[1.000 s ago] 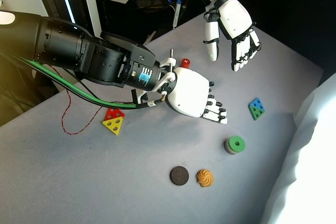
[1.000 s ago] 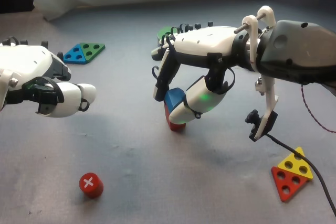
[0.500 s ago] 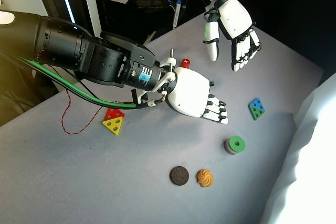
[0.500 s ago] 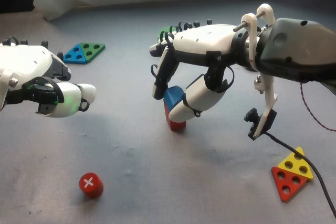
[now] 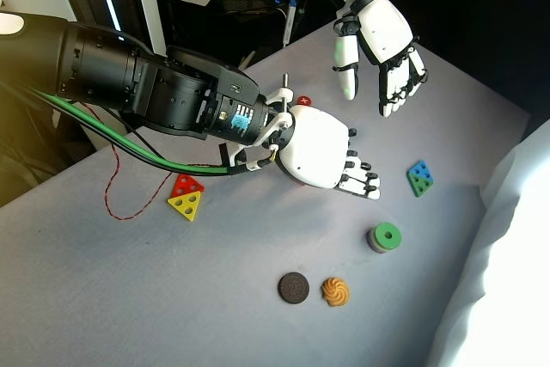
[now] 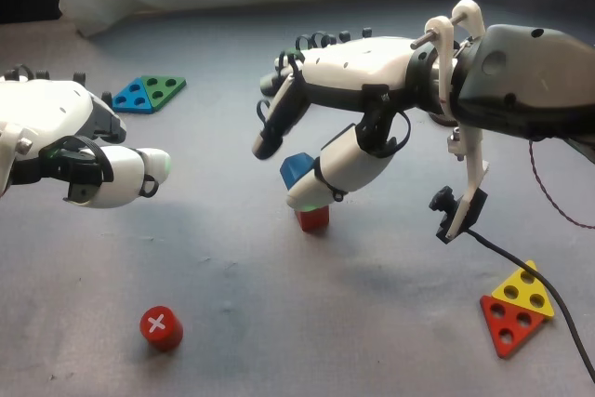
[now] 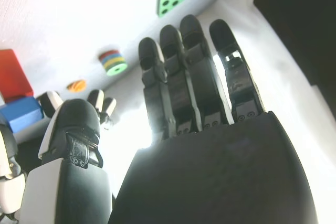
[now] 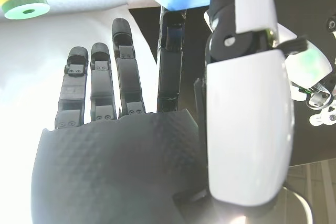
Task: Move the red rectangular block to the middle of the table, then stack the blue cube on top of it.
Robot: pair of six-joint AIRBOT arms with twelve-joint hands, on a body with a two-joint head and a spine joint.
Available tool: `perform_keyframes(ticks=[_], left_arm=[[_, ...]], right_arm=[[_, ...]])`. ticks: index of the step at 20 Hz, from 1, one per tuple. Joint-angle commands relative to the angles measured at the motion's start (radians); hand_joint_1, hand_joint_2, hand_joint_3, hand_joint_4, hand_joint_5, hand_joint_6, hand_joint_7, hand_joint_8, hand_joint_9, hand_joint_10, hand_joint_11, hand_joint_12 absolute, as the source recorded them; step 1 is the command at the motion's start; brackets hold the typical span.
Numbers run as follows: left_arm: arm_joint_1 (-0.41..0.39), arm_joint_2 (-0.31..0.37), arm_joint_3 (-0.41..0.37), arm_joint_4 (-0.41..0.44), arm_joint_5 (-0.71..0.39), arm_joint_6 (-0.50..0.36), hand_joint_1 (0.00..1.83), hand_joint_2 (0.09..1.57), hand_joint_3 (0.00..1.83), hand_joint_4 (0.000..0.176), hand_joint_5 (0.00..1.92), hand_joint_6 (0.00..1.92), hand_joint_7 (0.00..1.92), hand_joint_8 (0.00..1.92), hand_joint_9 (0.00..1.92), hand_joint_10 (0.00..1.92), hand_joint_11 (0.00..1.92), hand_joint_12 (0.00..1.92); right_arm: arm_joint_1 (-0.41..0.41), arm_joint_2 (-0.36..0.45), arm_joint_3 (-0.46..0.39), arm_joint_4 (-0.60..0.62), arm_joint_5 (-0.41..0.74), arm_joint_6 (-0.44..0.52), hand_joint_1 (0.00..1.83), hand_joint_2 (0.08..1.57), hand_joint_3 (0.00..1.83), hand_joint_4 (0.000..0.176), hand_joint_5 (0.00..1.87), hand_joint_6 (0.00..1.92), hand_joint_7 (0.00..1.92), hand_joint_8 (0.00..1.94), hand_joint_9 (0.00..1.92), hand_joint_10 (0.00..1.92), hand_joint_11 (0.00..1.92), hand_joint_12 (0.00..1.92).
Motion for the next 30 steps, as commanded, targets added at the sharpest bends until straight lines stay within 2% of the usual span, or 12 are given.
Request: perform_keyframes(ticks=[1, 3, 4, 7, 8, 9, 10, 12, 19, 22, 26, 30], left_arm=[[-0.005, 0.007, 0.001, 0.059, -0.052, 0.003, 0.21, 1.29, 0.00, 0.000, 0.58, 0.00, 0.57, 0.00, 0.49, 0.00, 0.03, 0.86], [-0.005, 0.007, 0.001, 0.059, -0.052, 0.003, 0.22, 1.29, 0.00, 0.000, 0.59, 0.00, 0.58, 0.00, 0.49, 0.00, 0.04, 0.86], [-0.005, 0.007, 0.001, 0.059, -0.052, 0.003, 0.23, 1.28, 0.00, 0.000, 0.59, 0.00, 0.58, 0.00, 0.50, 0.00, 0.04, 0.87], [-0.005, 0.007, 0.002, 0.059, -0.052, 0.003, 0.20, 1.30, 0.00, 0.000, 0.57, 0.00, 0.56, 0.00, 0.48, 0.00, 0.02, 0.86], [-0.005, 0.007, 0.002, 0.058, -0.052, 0.003, 0.20, 1.30, 0.00, 0.000, 0.58, 0.00, 0.56, 0.00, 0.48, 0.00, 0.02, 0.87], [-0.005, 0.007, 0.002, 0.058, -0.052, 0.003, 0.20, 1.30, 0.00, 0.000, 0.58, 0.00, 0.56, 0.00, 0.48, 0.00, 0.02, 0.87], [-0.006, 0.007, 0.001, 0.058, -0.052, 0.003, 0.20, 1.30, 0.00, 0.000, 0.57, 0.00, 0.57, 0.00, 0.49, 0.00, 0.03, 0.87], [-0.006, 0.007, -0.001, 0.058, -0.052, 0.003, 0.22, 1.29, 0.00, 0.000, 0.58, 0.00, 0.57, 0.00, 0.49, 0.00, 0.03, 0.87], [-0.011, 0.005, -0.005, 0.047, -0.052, 0.007, 0.21, 1.30, 0.00, 0.000, 0.59, 0.00, 0.58, 0.00, 0.50, 0.00, 0.04, 0.86], [-0.019, -0.003, -0.004, 0.028, -0.061, 0.022, 0.20, 1.30, 0.00, 0.000, 0.57, 0.00, 0.57, 0.00, 0.50, 0.00, 0.05, 0.87], [-0.018, -0.016, 0.000, 0.020, -0.069, 0.022, 0.21, 1.29, 0.00, 0.000, 0.56, 0.00, 0.54, 0.00, 0.48, 0.00, 0.04, 0.87], [-0.015, -0.015, 0.000, 0.023, -0.060, 0.021, 0.24, 1.29, 0.00, 0.000, 0.56, 0.00, 0.55, 0.00, 0.47, 0.00, 0.02, 0.86]], right_arm=[[0.012, 0.014, -0.004, -0.009, 0.052, 0.005, 0.91, 0.85, 0.00, 0.115, 0.72, 0.00, 0.05, 0.00, 0.00, 0.00, 0.00, 0.00], [0.011, 0.015, -0.004, -0.009, 0.052, 0.005, 0.92, 0.84, 0.00, 0.101, 0.69, 0.00, 0.03, 0.00, 0.00, 0.00, 0.00, 0.00], [0.010, 0.015, -0.004, -0.009, 0.052, 0.005, 0.90, 0.84, 0.00, 0.105, 0.67, 0.00, 0.01, 0.00, 0.00, 0.00, 0.00, 0.00], [0.010, 0.015, -0.004, -0.009, 0.052, 0.005, 0.84, 0.82, 0.00, 0.154, 0.43, 0.00, 0.00, 0.00, 0.00, 0.00, 0.00, 0.00], [0.011, 0.015, -0.004, -0.009, 0.052, 0.006, 0.82, 0.82, 0.00, 0.162, 0.35, 0.00, 0.00, 0.00, 0.00, 0.00, 0.00, 0.00], [0.012, 0.016, -0.004, -0.009, 0.050, 0.006, 0.74, 0.83, 0.00, 0.156, 0.19, 0.00, 0.00, 0.00, 0.00, 0.00, 0.00, 0.00], [0.015, 0.019, -0.004, -0.009, 0.044, 0.006, 0.70, 0.82, 0.00, 0.082, 0.04, 0.00, 0.00, 0.00, 0.00, 0.00, 0.00, 0.00], [0.021, 0.032, -0.008, -0.008, 0.040, 0.007, 0.73, 0.79, 0.00, 0.005, 0.00, 0.00, 0.00, 0.00, 0.00, 0.00, 0.00, 0.00], [0.036, 0.220, -0.125, -0.089, 0.030, 0.007, 0.74, 0.78, 0.00, 0.000, 0.00, 0.00, 0.00, 0.00, 0.00, 0.00, 0.00, 0.00], [0.001, 0.301, -0.170, -0.402, 0.181, 0.154, 0.75, 0.76, 0.00, 0.000, 0.00, 0.00, 0.00, 0.00, 0.00, 0.00, 0.00, 0.00], [-0.019, 0.448, -0.193, -0.593, 0.206, 0.352, 0.74, 0.81, 0.00, 0.000, 0.00, 0.00, 0.00, 0.00, 0.00, 0.00, 0.00, 0.00], [-0.089, 0.592, -0.222, -1.024, 0.218, 0.792, 0.73, 0.82, 0.00, 0.000, 0.00, 0.00, 0.00, 0.00, 0.00, 0.00, 0.00, 0.00]])
